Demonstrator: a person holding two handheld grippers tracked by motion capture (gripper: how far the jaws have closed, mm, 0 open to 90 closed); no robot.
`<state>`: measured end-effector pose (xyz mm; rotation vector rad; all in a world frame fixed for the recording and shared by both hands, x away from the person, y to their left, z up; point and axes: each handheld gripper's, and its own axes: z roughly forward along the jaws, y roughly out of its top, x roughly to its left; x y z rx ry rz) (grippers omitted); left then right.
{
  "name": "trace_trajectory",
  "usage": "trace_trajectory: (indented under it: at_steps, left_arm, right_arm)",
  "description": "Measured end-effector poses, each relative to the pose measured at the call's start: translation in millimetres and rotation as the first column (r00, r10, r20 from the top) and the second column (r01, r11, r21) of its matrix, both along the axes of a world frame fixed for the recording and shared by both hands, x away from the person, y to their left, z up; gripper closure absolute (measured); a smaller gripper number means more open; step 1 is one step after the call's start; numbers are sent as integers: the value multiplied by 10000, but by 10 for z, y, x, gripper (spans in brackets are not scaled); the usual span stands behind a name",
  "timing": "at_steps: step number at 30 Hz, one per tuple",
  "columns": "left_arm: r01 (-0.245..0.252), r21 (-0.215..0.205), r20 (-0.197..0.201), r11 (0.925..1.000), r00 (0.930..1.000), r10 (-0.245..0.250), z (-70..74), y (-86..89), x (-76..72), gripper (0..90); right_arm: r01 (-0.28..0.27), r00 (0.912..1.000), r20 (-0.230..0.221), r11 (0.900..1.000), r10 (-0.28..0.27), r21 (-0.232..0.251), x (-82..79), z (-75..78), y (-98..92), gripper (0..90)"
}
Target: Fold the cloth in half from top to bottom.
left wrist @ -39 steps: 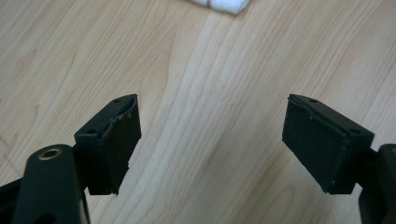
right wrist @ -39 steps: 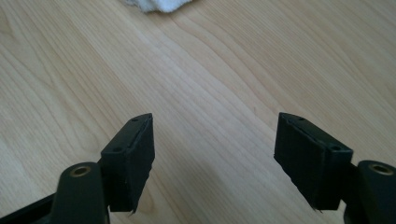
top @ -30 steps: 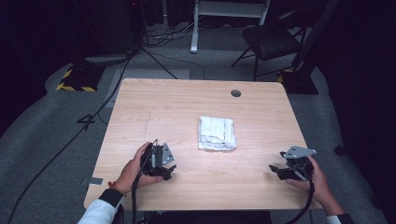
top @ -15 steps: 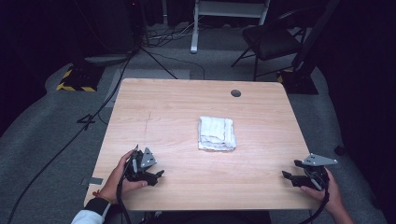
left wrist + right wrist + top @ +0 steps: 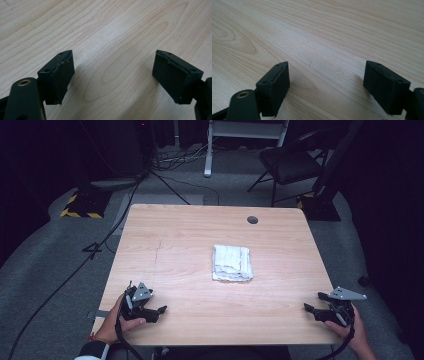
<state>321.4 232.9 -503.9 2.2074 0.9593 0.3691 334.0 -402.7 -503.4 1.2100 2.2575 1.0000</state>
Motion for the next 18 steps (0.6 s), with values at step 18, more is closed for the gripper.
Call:
trace_trajectory:
  at_steps: [18]
  left_arm:
    - [-135, 16, -18, 9999, 9999, 135, 1, 4, -7, 175]
  right_arm:
    - [161, 9999, -24, 9999, -161, -1, 22, 0, 14, 201]
